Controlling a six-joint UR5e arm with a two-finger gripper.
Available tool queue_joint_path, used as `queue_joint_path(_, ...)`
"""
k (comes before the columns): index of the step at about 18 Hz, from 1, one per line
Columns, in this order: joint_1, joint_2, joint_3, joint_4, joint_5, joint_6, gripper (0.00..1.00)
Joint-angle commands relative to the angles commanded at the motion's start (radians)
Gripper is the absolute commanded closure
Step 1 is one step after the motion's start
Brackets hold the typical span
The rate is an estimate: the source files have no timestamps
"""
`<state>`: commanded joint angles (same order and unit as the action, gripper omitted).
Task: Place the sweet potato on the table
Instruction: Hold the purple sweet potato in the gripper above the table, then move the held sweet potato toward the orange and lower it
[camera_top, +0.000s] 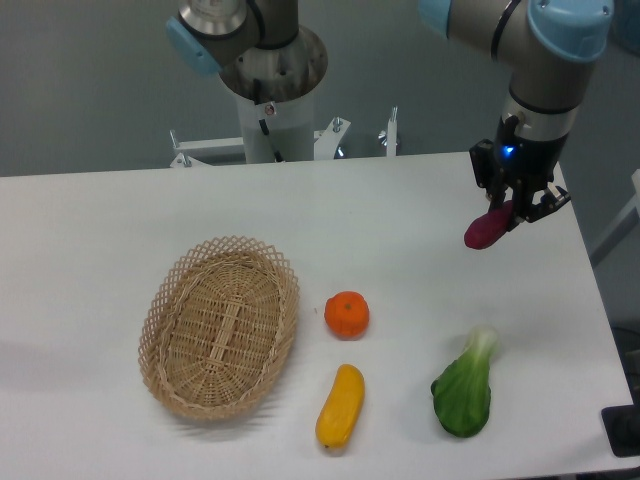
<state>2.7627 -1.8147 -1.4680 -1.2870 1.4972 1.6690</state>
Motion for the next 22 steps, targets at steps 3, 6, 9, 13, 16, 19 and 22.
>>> queue_joint_path(3,0.003,0.000,-0.005,0.000,0.000,0.000,0.79)
queue_joint_path(6,0.002,0.000,-0.011,0.000,0.000,0.000,0.79)
queue_joint_path(9,0.003,0.000,-0.021,0.002,-0.002,0.000,0.78)
queue_joint_path(13,-0.005,0.009,-0.069,0.024,0.005,-0.012,0.78)
queue_joint_path(16,-0.006,0.029,-0.132,0.079,0.008,-0.020,0.78)
queue_joint_path(19,-0.011,0.049,-0.230,0.207,0.011,-0.028,0.78)
queue_joint_path(22,-0.012,0.049,-0.328,0.349,0.011,-0.092,0.78)
